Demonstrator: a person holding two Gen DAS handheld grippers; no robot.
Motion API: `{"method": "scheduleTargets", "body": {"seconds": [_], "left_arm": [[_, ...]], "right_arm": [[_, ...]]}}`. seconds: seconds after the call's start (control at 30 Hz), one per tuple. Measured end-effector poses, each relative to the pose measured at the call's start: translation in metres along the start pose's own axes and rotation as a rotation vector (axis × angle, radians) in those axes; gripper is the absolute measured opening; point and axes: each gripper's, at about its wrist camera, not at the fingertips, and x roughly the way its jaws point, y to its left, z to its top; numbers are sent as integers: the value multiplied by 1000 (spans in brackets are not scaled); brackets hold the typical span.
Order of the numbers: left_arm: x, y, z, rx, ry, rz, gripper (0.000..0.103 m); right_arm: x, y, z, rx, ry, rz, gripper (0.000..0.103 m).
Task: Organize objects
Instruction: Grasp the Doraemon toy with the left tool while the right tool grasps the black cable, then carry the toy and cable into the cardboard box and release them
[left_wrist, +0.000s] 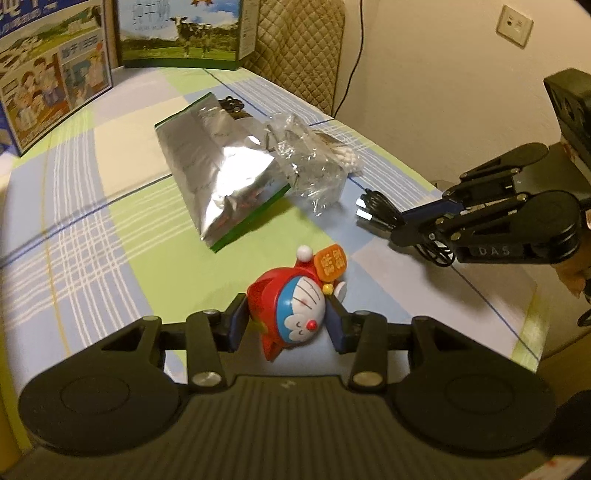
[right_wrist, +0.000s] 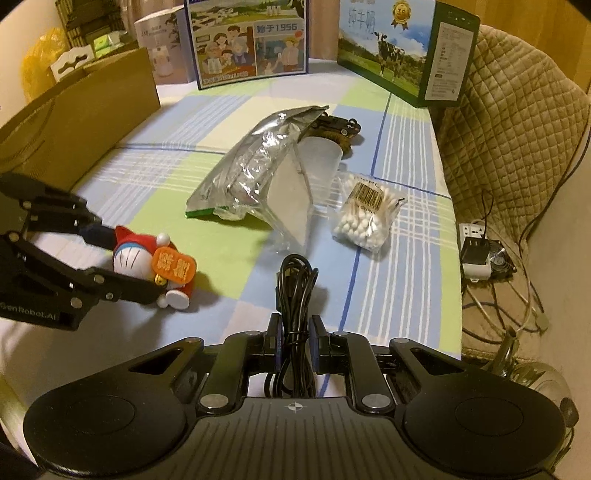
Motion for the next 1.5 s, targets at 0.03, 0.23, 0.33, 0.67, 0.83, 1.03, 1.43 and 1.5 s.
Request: {"method": "scheduleTargets", "body": {"seconds": [0.03, 0.23, 0.33, 0.67, 0.83, 1.03, 1.43, 1.5], "left_arm": [[-2, 1, -1, -10, 1, 2, 38], [-22, 8, -6, -71, -1, 25, 38], [-34, 11, -7, -97, -10, 45, 38], [-107, 24, 8, -166, -92, 149, 38], [-159, 40, 9, -192, -144, 219, 38], [-224, 74, -2, -218, -190, 312, 38], [-301, 161, -41, -279, -184, 500, 38], [-304, 172, -48, -294, -180, 505, 38]], "right_arm": [[-2, 1, 1, 5, -3, 3, 11], [-15, 12, 8, 9, -26, 12, 11], [-24, 20, 14, 10, -40, 15, 11], [-73, 60, 54, 10, -130, 8, 11], [-94, 100, 82, 2, -188, 48, 11], [-108, 167, 119, -26, -250, 137, 11], [-80, 282, 175, -66, -241, 279, 11], [-69, 294, 180, -65, -224, 292, 11]]}}
